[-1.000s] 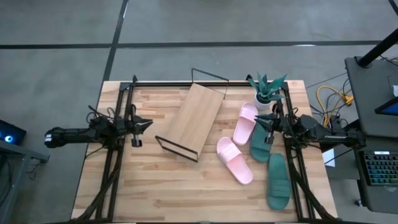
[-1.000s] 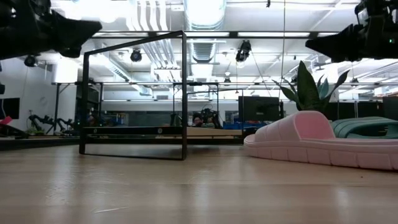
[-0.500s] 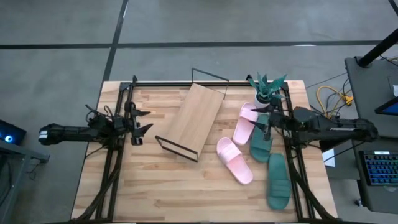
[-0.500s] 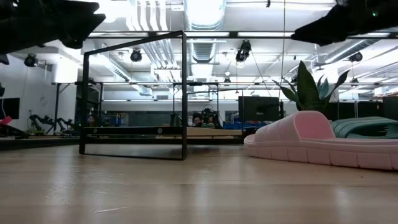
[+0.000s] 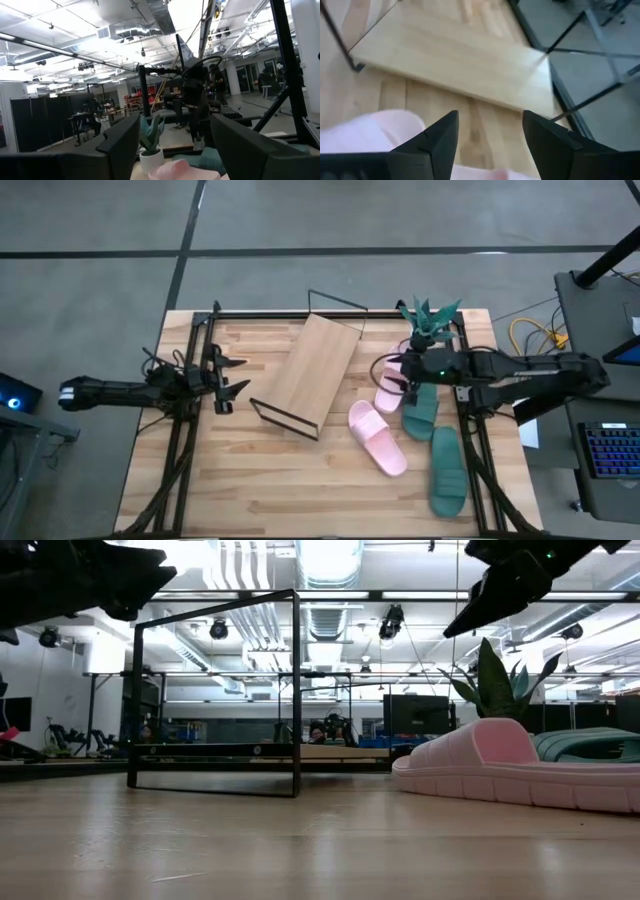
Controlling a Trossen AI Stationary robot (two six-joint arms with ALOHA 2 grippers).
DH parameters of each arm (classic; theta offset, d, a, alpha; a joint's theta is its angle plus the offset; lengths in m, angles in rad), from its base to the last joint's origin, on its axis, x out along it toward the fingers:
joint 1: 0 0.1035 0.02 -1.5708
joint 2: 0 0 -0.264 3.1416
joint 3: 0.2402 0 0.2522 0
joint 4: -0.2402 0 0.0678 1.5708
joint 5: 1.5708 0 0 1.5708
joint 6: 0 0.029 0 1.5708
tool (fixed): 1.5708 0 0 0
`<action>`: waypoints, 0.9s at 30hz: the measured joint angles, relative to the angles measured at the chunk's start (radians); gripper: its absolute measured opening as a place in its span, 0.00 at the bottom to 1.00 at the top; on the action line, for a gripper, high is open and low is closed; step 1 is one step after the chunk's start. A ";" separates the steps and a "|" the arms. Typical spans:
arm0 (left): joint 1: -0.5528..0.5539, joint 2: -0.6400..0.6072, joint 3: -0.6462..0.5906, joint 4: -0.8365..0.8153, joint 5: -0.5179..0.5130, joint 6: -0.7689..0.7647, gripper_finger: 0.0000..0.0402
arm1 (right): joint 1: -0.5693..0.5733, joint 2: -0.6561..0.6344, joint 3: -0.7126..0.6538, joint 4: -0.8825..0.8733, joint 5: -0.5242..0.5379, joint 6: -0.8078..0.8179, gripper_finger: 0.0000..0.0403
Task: Pick and place slides into the shelf
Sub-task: Put the bottom pink slide on the shelf
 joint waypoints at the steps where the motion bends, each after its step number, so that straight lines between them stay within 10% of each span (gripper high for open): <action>1: 0.000 0.003 0.000 0.000 0.000 0.000 0.57 | 0.011 0.019 0.012 -0.018 -0.005 -0.005 0.52; 27: 0.000 0.015 0.002 0.001 -0.003 -0.001 0.57 | 0.427 0.304 0.054 -0.082 -0.104 0.107 0.52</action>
